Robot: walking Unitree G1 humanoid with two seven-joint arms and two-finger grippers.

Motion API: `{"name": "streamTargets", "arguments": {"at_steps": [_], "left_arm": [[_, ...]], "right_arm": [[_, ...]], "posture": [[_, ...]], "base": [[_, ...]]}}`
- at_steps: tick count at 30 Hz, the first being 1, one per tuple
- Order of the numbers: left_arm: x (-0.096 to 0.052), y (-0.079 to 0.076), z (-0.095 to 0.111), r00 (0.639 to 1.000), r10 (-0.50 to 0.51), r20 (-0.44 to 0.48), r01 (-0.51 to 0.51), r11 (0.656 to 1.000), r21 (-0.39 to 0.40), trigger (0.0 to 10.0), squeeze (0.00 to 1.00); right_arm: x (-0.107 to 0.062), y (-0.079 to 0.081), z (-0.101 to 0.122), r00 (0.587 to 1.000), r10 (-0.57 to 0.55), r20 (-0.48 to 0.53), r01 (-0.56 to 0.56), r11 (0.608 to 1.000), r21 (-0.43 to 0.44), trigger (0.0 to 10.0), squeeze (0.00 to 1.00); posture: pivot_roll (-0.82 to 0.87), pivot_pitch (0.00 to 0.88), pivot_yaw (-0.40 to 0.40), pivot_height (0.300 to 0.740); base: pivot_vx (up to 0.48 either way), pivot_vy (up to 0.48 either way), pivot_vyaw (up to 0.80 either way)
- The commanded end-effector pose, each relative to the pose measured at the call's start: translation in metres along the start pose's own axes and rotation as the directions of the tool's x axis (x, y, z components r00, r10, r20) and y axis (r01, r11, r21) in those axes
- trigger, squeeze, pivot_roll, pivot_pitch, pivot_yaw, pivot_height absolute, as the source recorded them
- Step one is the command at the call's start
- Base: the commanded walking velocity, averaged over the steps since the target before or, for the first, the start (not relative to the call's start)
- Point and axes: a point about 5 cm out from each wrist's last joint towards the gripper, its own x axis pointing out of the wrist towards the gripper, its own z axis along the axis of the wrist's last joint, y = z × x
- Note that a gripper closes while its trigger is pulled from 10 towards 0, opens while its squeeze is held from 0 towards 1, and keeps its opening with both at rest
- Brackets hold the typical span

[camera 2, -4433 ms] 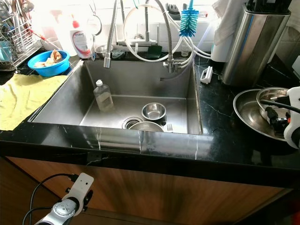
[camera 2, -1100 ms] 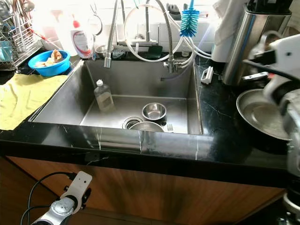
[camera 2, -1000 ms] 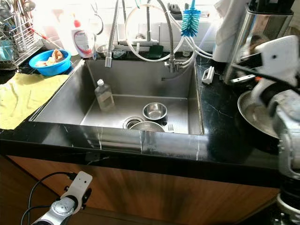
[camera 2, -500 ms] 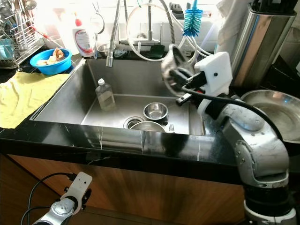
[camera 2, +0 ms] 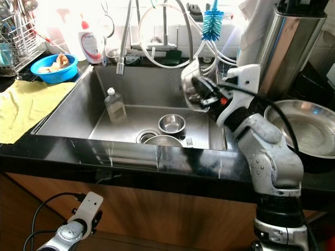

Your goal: Kitchen organization

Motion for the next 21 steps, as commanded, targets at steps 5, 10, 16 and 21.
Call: {"name": "streamTargets", "arguments": {"at_steps": [5,10,16,21], "left_arm": [[0.0,0.002,-0.002,1.0,0.015,-0.01,-0.015,1.0,-0.012,10.0,0.0],[0.0,0.003,-0.002,1.0,0.018,-0.012,-0.018,1.0,-0.014,10.0,0.0],[0.0,0.002,-0.002,1.0,0.02,-0.011,-0.02,1.0,-0.019,10.0,0.0],[0.0,0.002,-0.002,1.0,0.022,-0.013,-0.022,1.0,-0.022,10.0,0.0]], "right_arm": [[0.018,-0.006,-0.007,1.0,0.022,-0.014,-0.021,0.998,0.057,10.0,0.0],[0.028,-0.016,-0.019,0.996,0.007,-0.091,-0.001,0.998,0.065,10.0,0.0],[0.032,-0.021,-0.025,0.995,0.011,-0.095,0.0,0.993,0.115,10.0,0.0],[0.031,-0.024,-0.037,0.99,0.004,-0.142,0.012,0.993,0.113,10.0,0.0]], "posture": [[-0.14,0.0,0.047,0.74],[-0.14,0.0,0.049,0.74],[-0.13,0.0,0.045,0.74],[-0.13,0.0,0.042,0.74]], "base": [[0.0,0.0,0.0],[0.0,0.0,0.0],[0.0,0.0,0.0],[0.0,0.0,0.0]]}}
